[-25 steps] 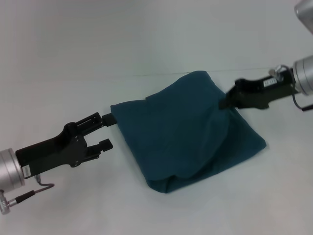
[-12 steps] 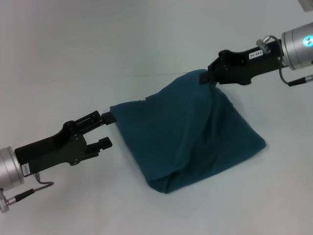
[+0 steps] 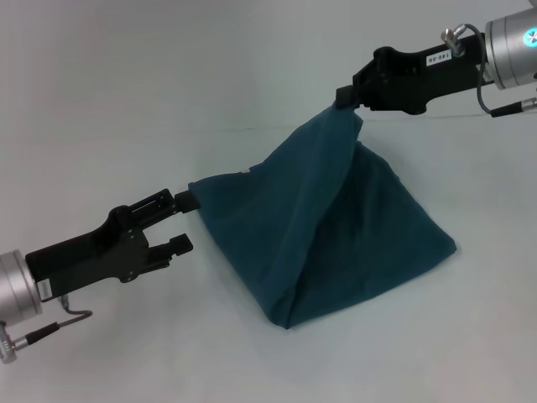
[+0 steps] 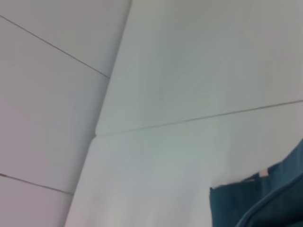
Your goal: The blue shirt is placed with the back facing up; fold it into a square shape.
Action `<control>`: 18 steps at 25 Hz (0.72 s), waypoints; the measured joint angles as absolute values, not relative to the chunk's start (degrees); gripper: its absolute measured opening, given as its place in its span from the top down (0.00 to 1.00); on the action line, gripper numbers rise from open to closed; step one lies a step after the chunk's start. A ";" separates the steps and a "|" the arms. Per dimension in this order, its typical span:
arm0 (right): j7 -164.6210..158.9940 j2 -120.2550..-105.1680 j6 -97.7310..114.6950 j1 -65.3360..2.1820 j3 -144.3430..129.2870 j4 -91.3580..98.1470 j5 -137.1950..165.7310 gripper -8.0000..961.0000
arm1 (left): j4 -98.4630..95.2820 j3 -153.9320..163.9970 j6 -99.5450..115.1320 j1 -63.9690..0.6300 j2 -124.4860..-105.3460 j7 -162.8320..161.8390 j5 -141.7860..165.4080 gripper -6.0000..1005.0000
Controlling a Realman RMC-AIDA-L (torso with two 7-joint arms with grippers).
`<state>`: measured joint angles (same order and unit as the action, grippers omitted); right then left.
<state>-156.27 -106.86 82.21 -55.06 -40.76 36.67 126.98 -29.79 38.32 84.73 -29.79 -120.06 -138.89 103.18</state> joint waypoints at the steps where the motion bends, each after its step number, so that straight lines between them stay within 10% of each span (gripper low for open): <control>1: -156.27 -106.85 82.18 -55.23 -40.75 36.61 126.79 0.95 | -29.79 38.32 84.73 -29.79 -120.06 -138.85 103.20 0.10; 18: -156.27 -107.10 81.55 -56.20 -40.88 36.29 126.65 0.95 | -29.95 38.03 90.64 -29.37 -120.13 -132.69 103.14 0.10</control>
